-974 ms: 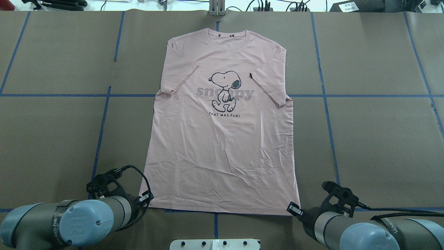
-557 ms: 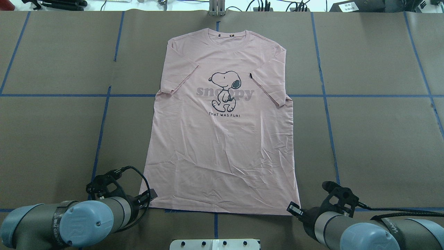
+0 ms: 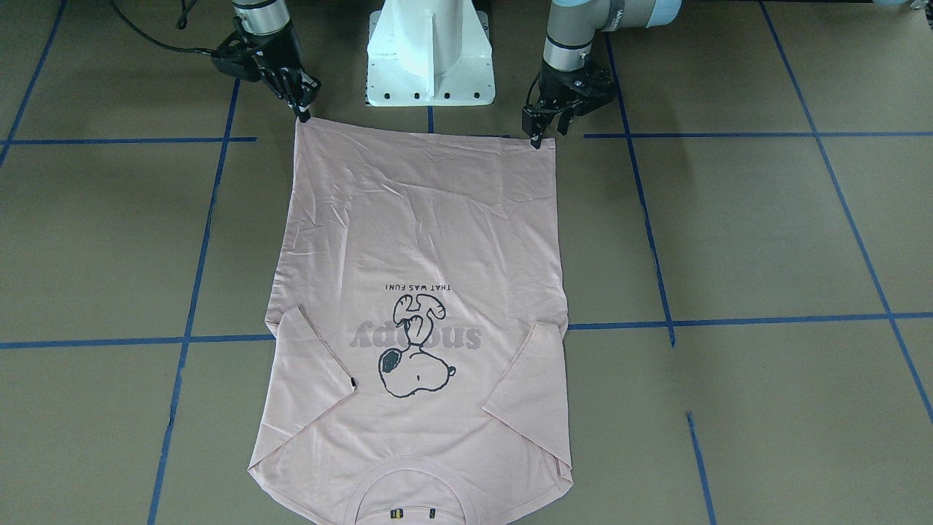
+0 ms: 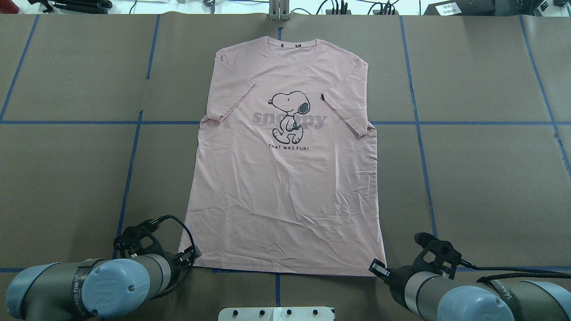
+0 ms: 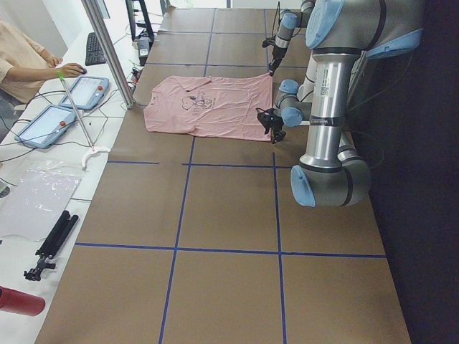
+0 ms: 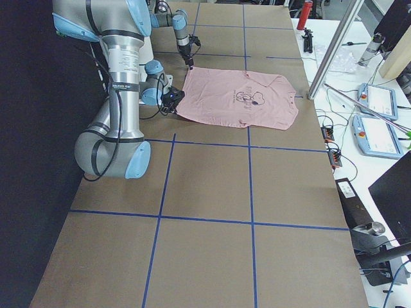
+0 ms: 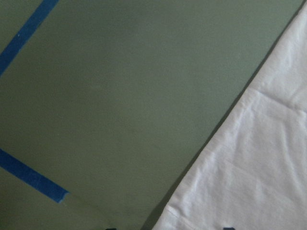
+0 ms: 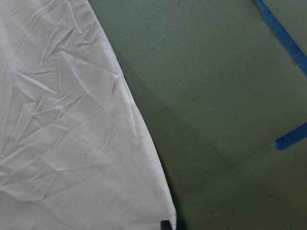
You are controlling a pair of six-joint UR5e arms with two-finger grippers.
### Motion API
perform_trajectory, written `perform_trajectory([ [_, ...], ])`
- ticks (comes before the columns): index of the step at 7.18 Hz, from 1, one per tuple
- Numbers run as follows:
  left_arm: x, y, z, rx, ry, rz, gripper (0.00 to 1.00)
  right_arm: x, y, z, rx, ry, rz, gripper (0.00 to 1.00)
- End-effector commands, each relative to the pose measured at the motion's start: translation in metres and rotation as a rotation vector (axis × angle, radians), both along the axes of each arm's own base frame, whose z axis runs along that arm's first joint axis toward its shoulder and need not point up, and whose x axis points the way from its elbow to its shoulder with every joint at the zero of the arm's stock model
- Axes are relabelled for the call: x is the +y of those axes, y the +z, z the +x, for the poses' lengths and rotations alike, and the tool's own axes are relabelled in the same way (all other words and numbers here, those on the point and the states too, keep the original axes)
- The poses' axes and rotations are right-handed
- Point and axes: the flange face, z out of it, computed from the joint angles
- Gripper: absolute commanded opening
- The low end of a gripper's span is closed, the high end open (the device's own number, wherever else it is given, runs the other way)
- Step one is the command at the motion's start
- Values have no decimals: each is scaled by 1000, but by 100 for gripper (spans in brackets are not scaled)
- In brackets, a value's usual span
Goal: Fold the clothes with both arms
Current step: 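Grasp the hem corners with both grippers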
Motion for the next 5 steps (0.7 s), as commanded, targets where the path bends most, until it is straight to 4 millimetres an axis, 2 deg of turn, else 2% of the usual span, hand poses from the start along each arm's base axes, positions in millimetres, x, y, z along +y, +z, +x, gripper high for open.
perform_trajectory([
  [1,-1,-3,-2,3,6,8,0,0,1,0,1,1,-1,0],
  [3,-4,-1,-2,-2,6,14,0,0,1,1,3,1,-1,0],
  [5,-5,-12,-2,20,7,13,0,0,2,1,4,0,-2,0],
])
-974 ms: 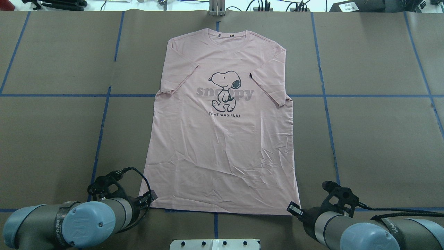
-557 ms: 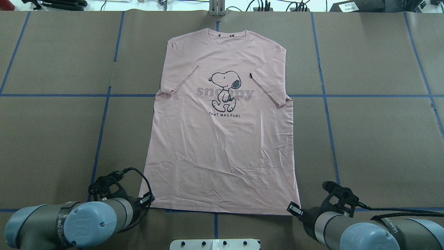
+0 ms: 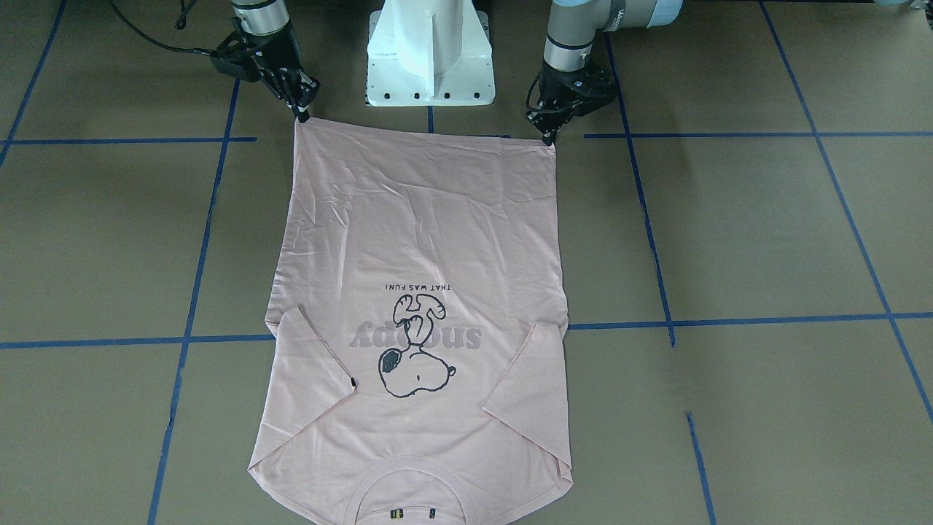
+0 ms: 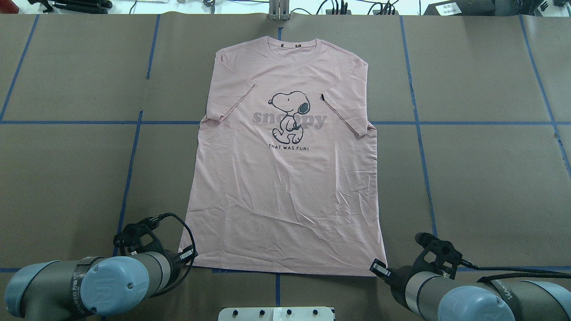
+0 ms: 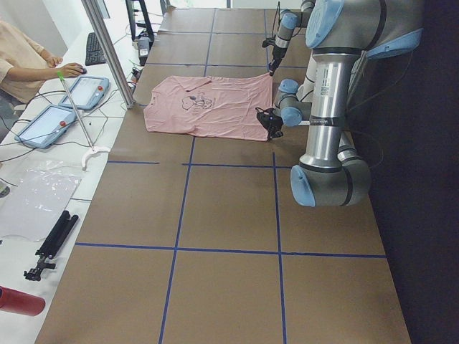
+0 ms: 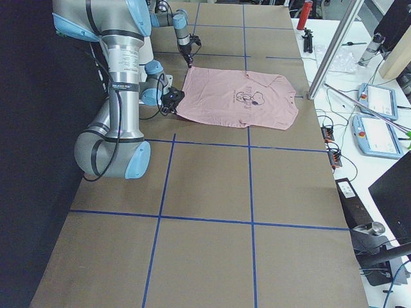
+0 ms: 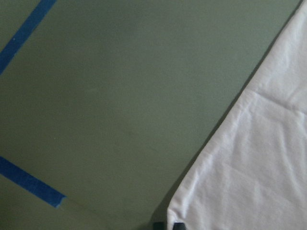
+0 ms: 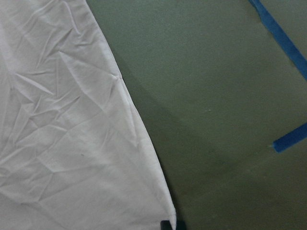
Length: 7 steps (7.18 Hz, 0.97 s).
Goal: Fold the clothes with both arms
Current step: 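Grasp the hem corners with both grippers, then lift the hem with both grippers and fold it toward the collar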
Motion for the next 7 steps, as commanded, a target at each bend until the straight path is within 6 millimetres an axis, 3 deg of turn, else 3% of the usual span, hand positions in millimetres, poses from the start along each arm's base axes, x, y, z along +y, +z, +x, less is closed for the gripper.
perform_trajectory([
  [1,-2,-29,5,50,0,3,0,0,0,1,1,-1,0,0],
  [2,2,-42,4,72,3,-9,0,0,-4,6,-8,-3,-1,0],
  [4,32,-77,-22,86,14,-111,0,17,-6,50,-9,-62,-27,0],
  [5,61,-95,-35,88,56,-153,0,28,-21,67,-36,-90,-30,0],
  [6,74,-115,-57,106,86,-156,0,28,-40,82,-76,-92,-29,0],
  [7,71,-126,-68,131,80,-153,0,19,-48,89,-94,-66,-24,0],
])
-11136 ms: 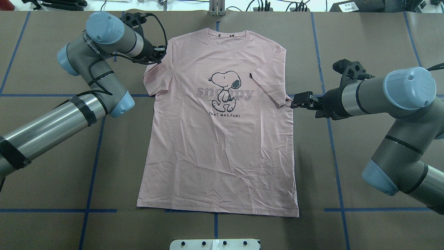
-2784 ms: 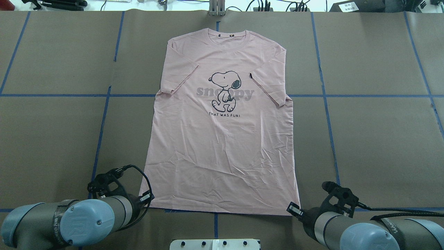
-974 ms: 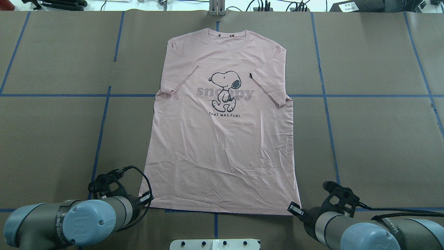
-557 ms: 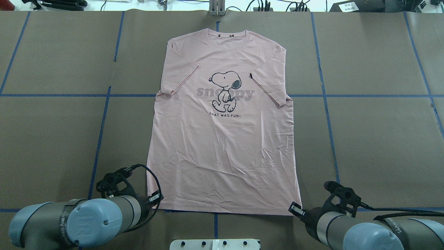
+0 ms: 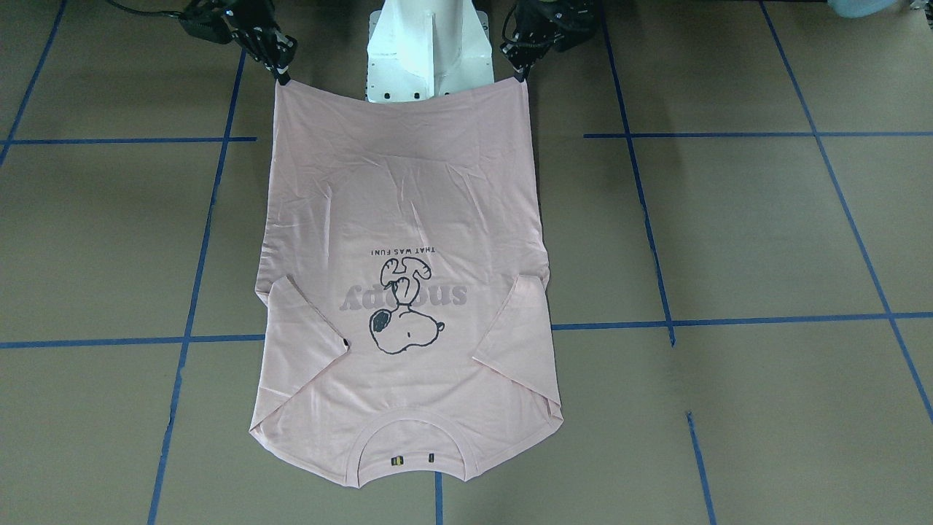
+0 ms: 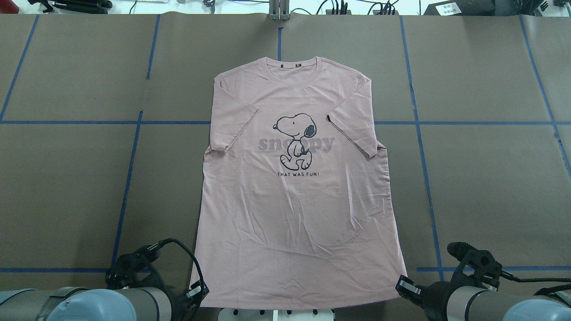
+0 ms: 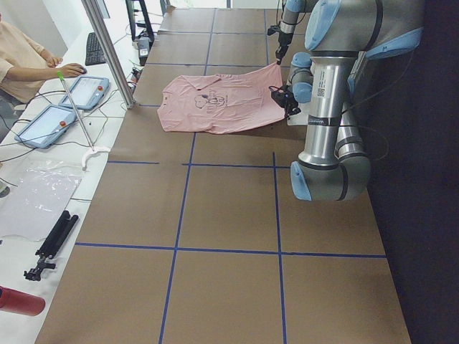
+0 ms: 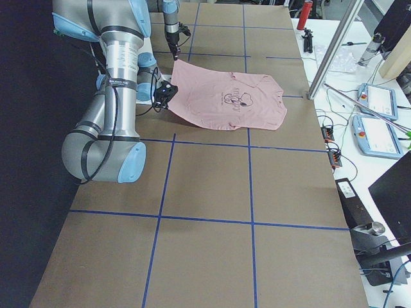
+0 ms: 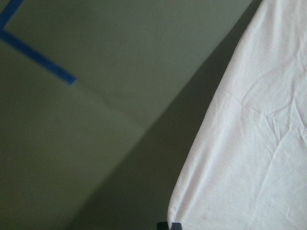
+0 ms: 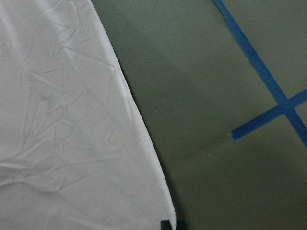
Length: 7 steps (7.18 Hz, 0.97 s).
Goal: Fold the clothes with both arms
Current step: 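Lift the hem with both grippers and fold it toward the collar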
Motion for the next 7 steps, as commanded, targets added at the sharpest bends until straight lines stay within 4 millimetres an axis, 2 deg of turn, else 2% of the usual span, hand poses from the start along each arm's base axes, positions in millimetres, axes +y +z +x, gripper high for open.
perform_trajectory([
  [1,-15,-5,-15,-10,-27,8,0,-27,-12,20,-24,62,15,0],
  [2,-41,1,-8,-35,-45,54,0,-49,-19,15,-34,79,70,0],
  [3,-90,-5,-24,-38,-80,136,0,-87,-33,-1,-50,119,141,0],
  [4,-117,17,-11,-117,-52,210,0,-135,-29,-31,-26,117,155,0],
  [5,-168,31,17,-180,-79,240,0,-189,-19,-35,4,129,136,0],
  [6,-202,27,15,-201,-111,260,0,-226,0,-21,66,119,183,0],
  [7,-226,17,-4,-204,-100,326,0,-257,-2,5,104,126,241,0],
])
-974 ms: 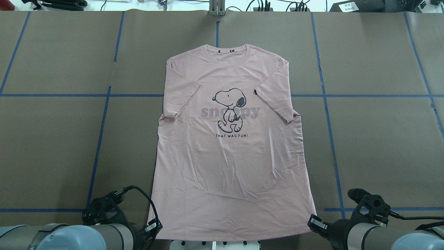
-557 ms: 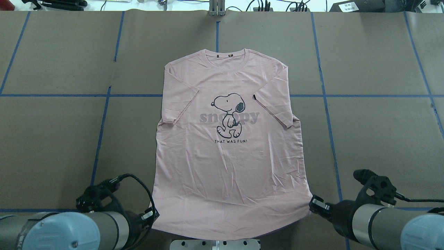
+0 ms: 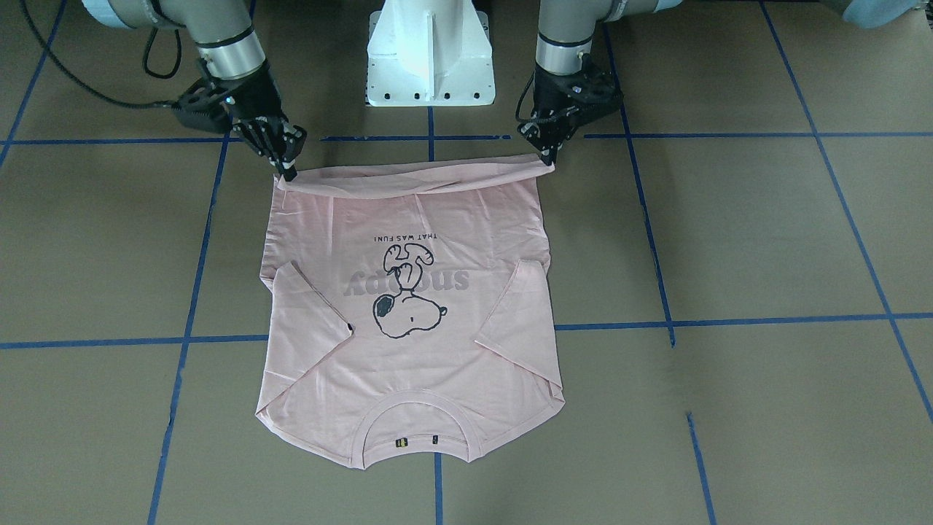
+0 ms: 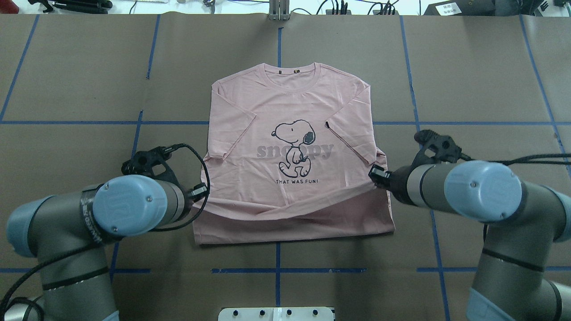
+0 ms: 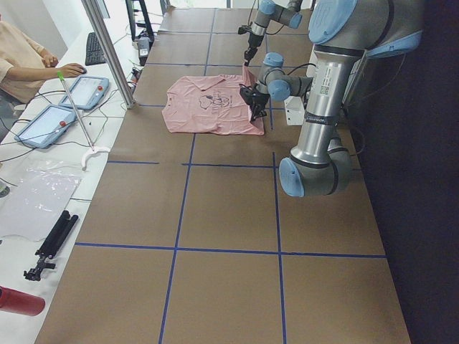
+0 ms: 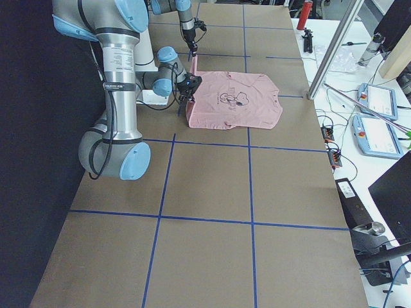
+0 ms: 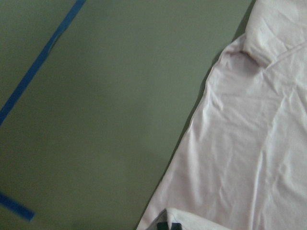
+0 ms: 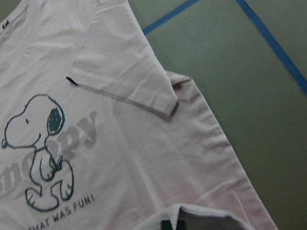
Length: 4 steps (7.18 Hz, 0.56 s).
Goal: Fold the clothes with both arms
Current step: 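Lift the hem with both grippers and fold it toward the collar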
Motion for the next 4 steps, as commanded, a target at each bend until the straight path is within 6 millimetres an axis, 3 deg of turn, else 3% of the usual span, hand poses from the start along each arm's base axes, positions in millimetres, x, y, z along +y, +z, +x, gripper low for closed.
perform_trajectory([
  [1,-57,-12,-24,-51,30,127,0,-89,-9,30,145,-12,72,0],
  [2,-85,-16,-41,-43,12,179,0,-142,-19,3,208,-18,81,0],
  [3,-127,-26,-42,-37,-20,218,0,-190,-27,-6,229,21,63,0],
  [4,-148,-12,-18,-29,-27,228,0,-206,-32,3,236,34,70,0],
])
